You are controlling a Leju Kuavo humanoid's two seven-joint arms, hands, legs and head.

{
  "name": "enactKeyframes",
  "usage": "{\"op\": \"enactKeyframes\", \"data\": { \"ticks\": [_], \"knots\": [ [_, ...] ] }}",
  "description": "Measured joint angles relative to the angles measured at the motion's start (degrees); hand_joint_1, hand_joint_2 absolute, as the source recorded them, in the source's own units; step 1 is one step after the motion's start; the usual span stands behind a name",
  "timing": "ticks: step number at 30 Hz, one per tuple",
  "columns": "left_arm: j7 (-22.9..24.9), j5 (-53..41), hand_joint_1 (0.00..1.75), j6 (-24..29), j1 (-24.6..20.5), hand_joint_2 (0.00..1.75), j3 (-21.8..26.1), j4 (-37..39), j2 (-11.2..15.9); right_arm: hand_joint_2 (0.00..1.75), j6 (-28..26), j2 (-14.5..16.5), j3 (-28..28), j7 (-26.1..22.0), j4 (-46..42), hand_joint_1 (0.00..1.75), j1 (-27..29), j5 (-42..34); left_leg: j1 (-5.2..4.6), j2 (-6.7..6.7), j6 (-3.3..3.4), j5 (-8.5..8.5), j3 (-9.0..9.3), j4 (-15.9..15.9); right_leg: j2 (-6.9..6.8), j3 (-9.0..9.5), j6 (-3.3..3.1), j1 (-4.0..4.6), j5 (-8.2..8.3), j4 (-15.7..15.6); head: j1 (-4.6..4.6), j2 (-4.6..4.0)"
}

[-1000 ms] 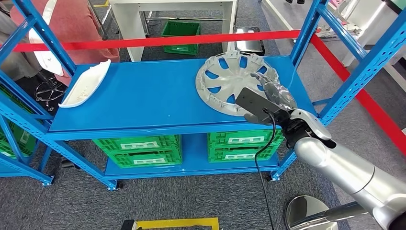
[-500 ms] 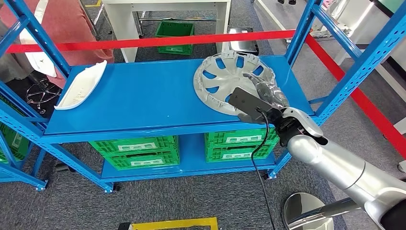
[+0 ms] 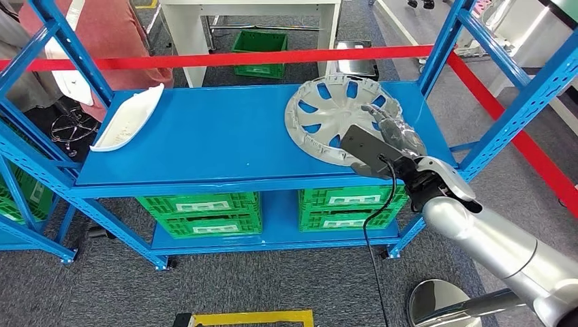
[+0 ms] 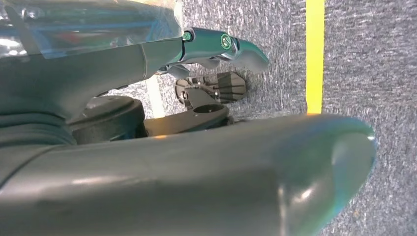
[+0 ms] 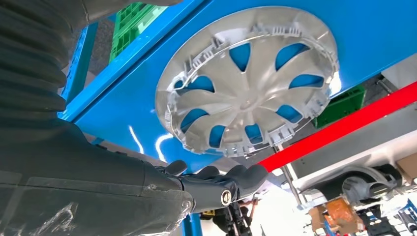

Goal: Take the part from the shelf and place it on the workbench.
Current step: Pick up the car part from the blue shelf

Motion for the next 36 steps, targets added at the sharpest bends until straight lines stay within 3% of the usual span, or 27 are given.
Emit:
{"op": "enactKeyframes", "data": {
  "ticks": [2,5,6,7,9,11,12,16,18,20,21,22,23,25,27,29,32,36],
  "knots": [
    [0.0,0.0,0.00,-0.1,0.0,0.00,0.0,0.0,0.1,1.75,0.0,0.0,0.0,0.0,0.0,0.00,0.0,0.0,0.14,0.03,-0.76,-1.73,-0.91,2.3,-0.10,0.38,-0.53,-0.37,0.22,-0.5,-0.37,0.00],
    [0.0,0.0,0.00,-0.2,0.1,0.00,0.0,0.0,0.1,1.75,0.0,0.0,0.0,0.0,0.0,0.00,0.2,0.0,0.78,0.06,-1.80,-6.38,-5.32,12.3,-0.18,0.58,-0.82,-0.57,0.20,-0.5,-1.37,0.00],
    [0.1,0.0,0.00,-0.2,0.1,0.00,0.0,0.0,0.2,1.75,0.0,0.0,0.0,0.0,0.0,0.00,0.3,0.0,0.95,0.06,-2.02,-6.80,-6.37,14.4,-0.17,0.57,-0.79,-0.60,0.13,-0.5,-1.56,0.00],
    [0.1,0.0,0.00,-0.2,0.2,0.00,0.0,0.0,0.2,1.75,0.0,0.0,0.1,0.0,0.0,0.00,0.5,0.0,1.07,0.06,-2.16,-6.17,-6.53,14.6,-0.14,0.57,-0.70,-0.65,0.06,-0.4,-1.72,0.00],
    [0.1,0.0,0.00,-0.2,0.2,0.00,0.0,0.0,0.3,1.75,0.0,0.0,0.1,0.0,0.0,0.00,0.6,0.0,1.26,0.06,-2.21,-2.49,-4.11,9.1,-0.06,0.63,-0.38,-0.80,-0.17,-0.1,-1.96,0.00],
    [0.1,0.0,0.00,-0.2,0.1,0.00,0.0,0.0,0.4,1.75,-0.1,0.0,0.0,0.0,0.0,0.00,0.6,0.0,1.20,0.01,-1.91,-0.13,-1.03,2.7,0.03,0.61,0.21,-0.77,-0.35,0.1,-2.23,0.00],
    [0.1,0.0,0.00,-0.2,0.1,0.00,0.0,0.0,0.4,1.75,-0.1,0.0,0.0,0.0,0.0,0.00,0.6,0.0,1.10,0.00,-1.60,0.12,-0.24,1.0,0.07,0.53,0.60,-0.73,-0.33,0.2,-2.29,0.00],
    [0.1,0.0,0.00,-0.2,0.2,0.00,0.0,0.0,0.4,1.75,-0.1,0.0,-0.2,-0.1,0.0,0.00,0.8,0.0,0.90,-0.01,0.25,0.42,-0.01,-0.1,0.03,0.19,2.03,-0.90,-0.45,0.2,-2.02,0.00],
    [0.0,0.0,0.00,-0.2,0.2,0.00,0.0,0.0,0.4,1.75,-0.2,-0.1,-0.3,-0.1,0.0,0.00,0.8,0.0,0.95,-0.01,1.01,0.79,0.04,-0.5,-0.04,-1.63,2.24,-0.94,-3.02,4.2,-1.47,0.00],
    [0.0,0.0,0.00,-0.2,0.2,0.00,0.0,0.0,0.4,1.75,-0.2,-0.1,-0.3,-0.1,0.0,0.00,1.0,0.0,0.61,0.00,1.39,0.85,-0.06,-0.6,-0.06,-5.23,2.15,-0.82,-6.47,11.9,-0.79,0.00],
    [0.1,0.0,0.00,-0.2,0.3,0.00,0.0,0.0,0.4,1.75,-0.2,-0.1,-0.2,-0.1,0.0,0.00,1.2,0.0,0.41,0.00,1.51,0.83,-0.08,-0.5,-0.07,-6.65,2.04,-0.74,-7.30,14.9,-0.54,0.00],
    [0.1,0.0,0.00,-0.2,0.3,0.00,0.0,0.0,0.4,1.75,-0.2,-0.1,-0.2,-0.1,0.0,0.00,1.3,0.0,0.19,0.00,1.61,0.81,-0.07,-0.5,-0.07,-7.16,1.84,-0.65,-7.05,15.9,-0.34,0.00],
    [0.1,0.0,0.00,-0.2,0.3,0.00,0.0,0.0,0.4,1.75,-0.2,-0.1,-0.2,-0.1,0.0,0.00,1.4,0.0,-0.03,-0.01,1.68,0.78,-0.04,-0.5,-0.07,-6.56,1.53,-0.52,-5.76,14.6,-0.18,0.00],
    [0.1,0.0,0.00,-0.2,0.3,0.00,0.0,0.0,0.4,1.75,-0.2,-0.1,-0.3,-0.1,0.0,0.00,1.4,0.0,-0.38,-0.03,1.74,0.68,0.06,-0.4,-0.10,-3.05,0.53,0.00,-2.10,7.3,0.09,0.00],
    [0.1,0.1,0.00,-0.2,0.3,0.00,0.0,0.0,0.3,1.75,-0.2,-0.1,-0.4,-0.1,0.0,0.00,1.4,0.0,-0.67,-0.03,1.53,0.59,-0.10,-0.3,-0.25,-0.21,-0.12,0.47,-0.30,1.3,0.12,0.00],
    [0.1,0.1,0.00,-0.2,0.3,0.00,-0.1,0.0,0.3,1.75,-0.2,-0.1,-0.6,-0.2,0.0,0.00,1.4,-0.1,-0.69,0.02,1.08,0.57,-0.30,-0.2,-0.25,0.28,-0.21,0.70,-0.30,-0.1,0.02,0.00],
    [0.1,0.2,0.00,0.0,0.2,0.00,-0.3,0.0,0.5,1.75,-0.2,-0.1,-0.7,-0.3,0.0,0.00,1.4,-0.1,-0.56,0.05,0.03,-0.72,-0.80,1.1,-0.23,0.77,-0.65,0.12,0.09,-0.8,-0.12,0.00],
    [0.1,0.2,0.00,0.1,0.3,0.00,-0.4,0.0,0.5,1.75,-0.2,0.0,-0.7,-0.4,0.0,0.00,1.7,-0.1,0.54,0.07,-1.71,-6.51,-5.97,13.3,-0.32,1.12,-0.80,-0.46,0.07,-1.0,-1.37,0.00]
  ]
}}
